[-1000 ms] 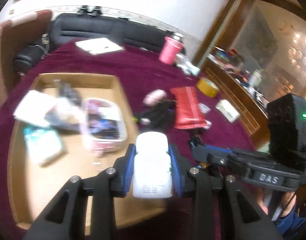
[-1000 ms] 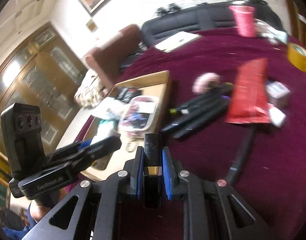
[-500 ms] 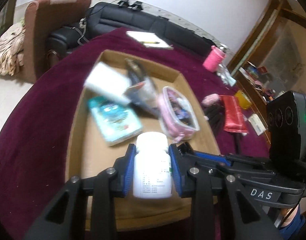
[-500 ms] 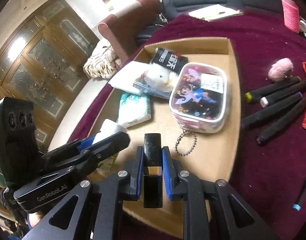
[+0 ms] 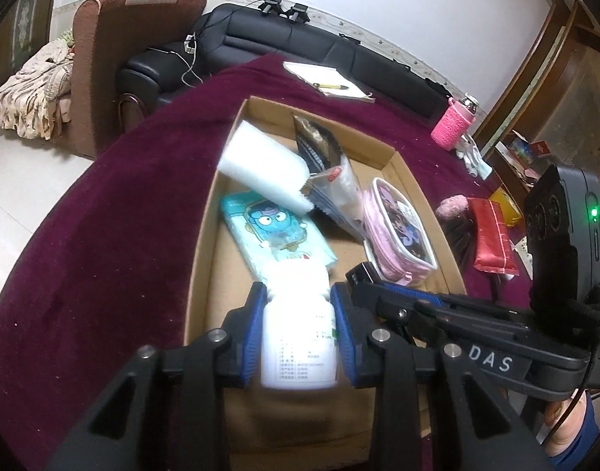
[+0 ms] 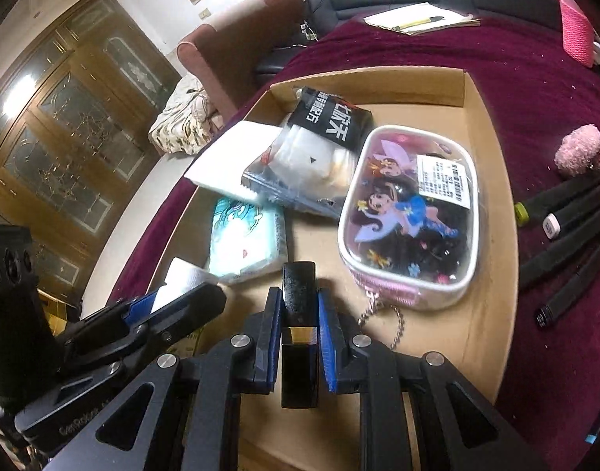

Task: Organize objects
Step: 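Carry the pill bottle and lipstick tube into the tray and open both tools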

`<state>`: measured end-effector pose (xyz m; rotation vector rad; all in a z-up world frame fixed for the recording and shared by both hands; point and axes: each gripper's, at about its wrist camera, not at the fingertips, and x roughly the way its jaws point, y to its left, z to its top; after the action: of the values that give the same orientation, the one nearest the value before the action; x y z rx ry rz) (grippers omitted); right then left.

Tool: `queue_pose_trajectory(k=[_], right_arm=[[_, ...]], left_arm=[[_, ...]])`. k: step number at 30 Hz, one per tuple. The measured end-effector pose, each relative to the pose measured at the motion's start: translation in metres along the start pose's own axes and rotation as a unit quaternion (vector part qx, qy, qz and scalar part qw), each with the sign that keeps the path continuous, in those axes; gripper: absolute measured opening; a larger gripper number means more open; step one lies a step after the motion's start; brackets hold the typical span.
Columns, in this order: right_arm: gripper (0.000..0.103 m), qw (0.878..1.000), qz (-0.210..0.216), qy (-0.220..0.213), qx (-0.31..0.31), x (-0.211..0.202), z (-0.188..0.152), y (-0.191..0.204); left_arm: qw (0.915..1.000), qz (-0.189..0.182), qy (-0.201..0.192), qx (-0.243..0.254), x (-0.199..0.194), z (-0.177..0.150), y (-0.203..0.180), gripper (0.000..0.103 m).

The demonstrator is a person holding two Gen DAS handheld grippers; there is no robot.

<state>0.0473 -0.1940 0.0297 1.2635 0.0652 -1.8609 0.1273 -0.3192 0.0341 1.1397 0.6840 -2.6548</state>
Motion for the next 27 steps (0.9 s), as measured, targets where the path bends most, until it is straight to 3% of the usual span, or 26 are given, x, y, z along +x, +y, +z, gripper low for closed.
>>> queue_pose_trajectory(k=[16, 24, 27], right_arm=[[0.023, 1.000, 0.021, -0.007, 0.005, -0.003, 0.003, 0.002], [0.023, 0.999, 0.032, -0.019, 0.007, -0.018, 0.002, -0.001], [0.023, 0.999, 0.034, -0.022, 0.009, -0.025, 0.001, -0.002]], left_arm=[[0.9998, 0.017, 0.008, 0.002, 0.002, 0.005, 0.002, 0.034], [0.9999, 0.015, 0.005, -0.007, -0.004, 0.005, -0.001, 0.054], [0.9998, 0.016, 0.001, -0.010, -0.008, 0.005, -0.002, 0.054]])
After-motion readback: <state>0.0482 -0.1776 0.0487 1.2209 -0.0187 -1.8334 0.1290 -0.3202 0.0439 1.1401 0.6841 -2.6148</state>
